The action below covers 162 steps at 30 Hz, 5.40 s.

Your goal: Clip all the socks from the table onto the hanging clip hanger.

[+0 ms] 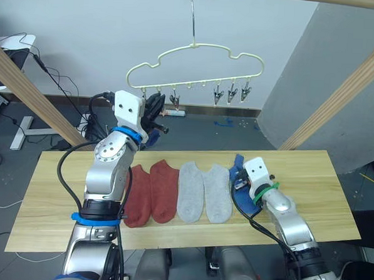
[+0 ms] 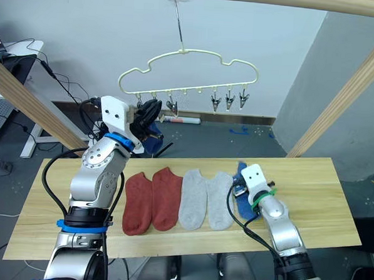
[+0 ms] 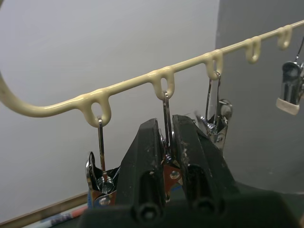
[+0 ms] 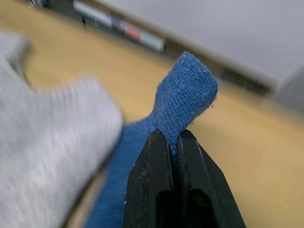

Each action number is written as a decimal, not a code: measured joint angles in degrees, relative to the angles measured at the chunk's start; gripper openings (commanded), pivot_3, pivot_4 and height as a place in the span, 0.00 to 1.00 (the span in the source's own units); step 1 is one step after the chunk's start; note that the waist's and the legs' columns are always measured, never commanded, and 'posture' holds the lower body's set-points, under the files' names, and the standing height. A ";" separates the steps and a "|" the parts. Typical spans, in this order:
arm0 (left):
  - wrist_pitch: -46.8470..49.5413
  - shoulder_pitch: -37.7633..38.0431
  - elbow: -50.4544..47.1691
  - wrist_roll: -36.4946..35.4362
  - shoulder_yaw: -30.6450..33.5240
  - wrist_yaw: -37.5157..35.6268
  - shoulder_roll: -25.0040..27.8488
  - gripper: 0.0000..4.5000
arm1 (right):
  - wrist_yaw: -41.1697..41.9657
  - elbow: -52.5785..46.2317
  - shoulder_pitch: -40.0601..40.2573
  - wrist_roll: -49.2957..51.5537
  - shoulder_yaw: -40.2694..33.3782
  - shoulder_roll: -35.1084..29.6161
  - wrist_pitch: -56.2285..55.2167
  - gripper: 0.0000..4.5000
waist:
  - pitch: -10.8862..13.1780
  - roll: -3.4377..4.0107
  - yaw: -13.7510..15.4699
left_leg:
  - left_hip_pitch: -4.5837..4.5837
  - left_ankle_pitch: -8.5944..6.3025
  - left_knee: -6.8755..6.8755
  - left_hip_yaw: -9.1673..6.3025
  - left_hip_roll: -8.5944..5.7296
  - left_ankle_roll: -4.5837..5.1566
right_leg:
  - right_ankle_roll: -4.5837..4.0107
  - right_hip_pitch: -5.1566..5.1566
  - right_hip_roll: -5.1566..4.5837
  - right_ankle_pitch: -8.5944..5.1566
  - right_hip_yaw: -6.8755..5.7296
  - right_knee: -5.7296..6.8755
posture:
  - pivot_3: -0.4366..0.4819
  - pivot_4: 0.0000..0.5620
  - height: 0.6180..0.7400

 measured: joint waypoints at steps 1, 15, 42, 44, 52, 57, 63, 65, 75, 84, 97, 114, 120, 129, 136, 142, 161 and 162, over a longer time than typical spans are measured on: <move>0.95 -0.03 -0.60 -0.84 0.03 -0.11 0.19 0.02 | 0.81 -2.20 -1.90 -0.07 0.49 0.00 0.02 0.00 | 0.00 0.00 -0.01 | 0.00 0.01 -0.01 -0.03 0.01 -0.01 | 0.00 0.00 0.01 0.00 -0.02 0.00 | 0.35 0.52 1.00; 10.32 -1.85 -2.71 -7.90 2.31 -0.88 1.00 0.02 | 7.27 8.23 -18.32 0.30 11.21 12.00 -3.62 0.00 | 0.00 0.00 0.38 | -0.09 0.12 0.00 -0.05 -0.03 -0.20 | -0.29 0.01 -0.09 0.17 -0.07 -0.13 | 0.37 0.50 1.00; 13.70 -2.10 -3.14 -10.77 3.87 0.48 0.59 0.02 | 8.18 18.55 -23.09 2.45 8.97 20.11 -7.89 0.00 | 0.00 -0.01 0.53 | -0.07 0.12 0.00 -0.07 0.00 -0.21 | -0.31 0.00 -0.09 0.18 -0.09 -0.06 | 0.38 0.47 1.00; 13.71 -2.10 -3.14 -10.78 3.90 0.49 0.57 0.02 | 8.37 18.55 -23.10 2.45 9.31 20.50 -7.91 0.00 | 0.00 -0.01 0.54 | -0.08 0.12 0.00 -0.07 0.00 -0.21 | -0.31 0.00 -0.09 0.18 -0.09 -0.06 | 0.38 0.47 1.00; 14.30 -2.04 -3.43 -10.84 3.95 0.41 0.21 0.02 | 6.76 22.33 -25.31 3.45 6.26 22.73 -7.92 0.00 | -0.01 -0.01 0.57 | -0.07 0.13 0.01 -0.08 0.00 -0.22 | -0.32 0.00 -0.09 0.18 -0.09 -0.04 | 0.38 0.47 1.00; 14.76 -1.97 -4.07 -10.85 4.40 0.28 0.22 0.02 | 6.67 23.43 -25.77 4.91 4.12 23.17 -7.92 0.00 | -0.01 -0.01 0.56 | -0.08 0.12 0.00 -0.07 0.00 -0.22 | -0.32 0.00 -0.09 0.18 -0.09 -0.05 | 0.38 0.46 1.00; 15.01 -1.83 -4.14 -10.87 4.51 0.23 0.21 0.02 | 6.70 23.80 -25.78 5.39 3.58 23.48 -7.92 0.00 | -0.01 -0.01 0.56 | -0.07 0.12 0.00 -0.07 0.00 -0.21 | -0.32 0.00 -0.10 0.18 -0.09 -0.03 | 0.38 0.47 1.00; 15.23 -1.83 -4.16 -10.95 4.51 0.22 0.21 0.02 | 6.65 24.06 -25.86 5.43 3.37 23.61 -7.92 0.00 | -0.01 -0.01 0.56 | -0.07 0.12 0.00 -0.07 0.00 -0.21 | -0.32 0.00 -0.10 0.19 -0.09 -0.03 | 0.38 0.47 1.00; 17.36 -1.69 -4.50 -13.14 5.16 0.82 0.18 0.37 | 6.38 25.14 -27.18 5.44 2.43 23.70 -8.27 0.00 | -0.01 -0.01 0.55 | -0.08 0.12 0.00 -0.07 0.00 -0.21 | -0.32 0.00 -0.10 0.19 -0.09 -0.04 | 0.39 0.47 1.00; 19.65 4.86 -10.61 -13.47 4.79 -3.37 5.87 0.50 | 6.41 25.35 -27.35 5.43 2.43 23.71 -8.61 0.00 | -0.01 -0.01 0.34 | -0.07 0.13 -0.01 -0.08 0.03 -0.22 | -0.33 -0.02 -0.10 0.18 -0.09 -0.02 | 0.39 0.47 1.00; 14.95 11.92 -15.61 -10.32 3.81 -7.30 9.68 0.51 | 6.72 25.36 -27.35 4.70 3.40 23.18 -8.71 0.51 | -0.01 -0.01 0.63 | -0.07 0.11 -0.01 -0.08 0.02 -0.19 | -0.33 -0.02 -0.10 0.18 -0.08 -0.02 | 0.39 0.47 1.00; -2.72 11.94 -13.34 3.96 -4.34 -1.63 1.78 0.51 | 11.79 -10.44 -9.80 1.16 6.97 5.69 6.15 0.51 | 0.00 0.00 1.26 | -0.05 -0.01 0.00 -0.07 0.01 0.01 | -0.31 -0.02 -0.08 0.17 -0.07 0.00 | 0.32 0.51 1.00; -10.90 8.52 -4.69 10.28 -7.34 3.02 -4.02 0.51 | 13.44 -23.81 -7.60 3.76 4.06 0.95 14.39 0.51 | 0.00 -0.01 0.49 | -0.05 -0.01 0.02 -0.10 -0.02 0.03 | -0.02 0.01 -0.07 0.01 -0.09 0.00 | 0.28 0.51 1.00; -18.06 2.48 6.69 14.62 -6.68 9.20 -7.22 0.51 | 12.93 -25.31 -9.30 6.06 0.35 -1.49 18.95 0.51 | 0.00 -0.01 -0.15 | -0.07 -0.02 0.01 -0.11 -0.04 0.04 | -0.02 0.01 -0.07 0.01 -0.12 -0.03 | 0.26 0.51 1.00; -20.30 -0.45 11.13 14.62 -6.46 10.71 -9.11 0.51 | 12.85 -25.31 -10.28 7.41 -0.06 -2.36 19.09 0.51 | 0.00 -0.02 -0.41 | -0.09 -0.02 0.02 -0.09 -0.05 0.06 | -0.01 0.01 -0.07 0.01 -0.12 -0.05 | 0.26 0.50 1.00; -20.85 -2.89 12.41 14.54 -5.28 12.76 -10.08 0.51 | 12.87 -25.13 -11.26 8.80 -0.23 -2.48 18.34 0.51 | 0.00 -0.02 -0.99 | -0.09 -0.03 0.01 -0.09 -0.05 0.06 | -0.01 0.01 -0.07 0.01 -0.12 -0.05 | 0.26 0.50 1.00; -20.69 -4.13 13.54 14.35 -5.00 12.66 -9.93 0.02 | 10.69 -23.14 -7.24 9.19 0.36 -2.25 17.06 0.64 | -0.01 -0.04 -1.27 | -0.08 -0.02 0.00 -0.10 -0.04 0.05 | 0.00 0.03 -0.07 0.00 -0.14 -0.06 | 0.27 0.50 1.00; -20.55 -4.14 13.45 14.34 -4.91 12.52 -9.62 0.02 | 9.43 -21.26 -4.71 8.61 1.13 -1.90 17.03 0.72 | -0.01 -0.04 -1.27 | -0.08 -0.02 0.00 -0.08 -0.04 0.05 | -0.01 0.03 -0.08 0.00 -0.12 -0.06 | 0.28 0.50 1.00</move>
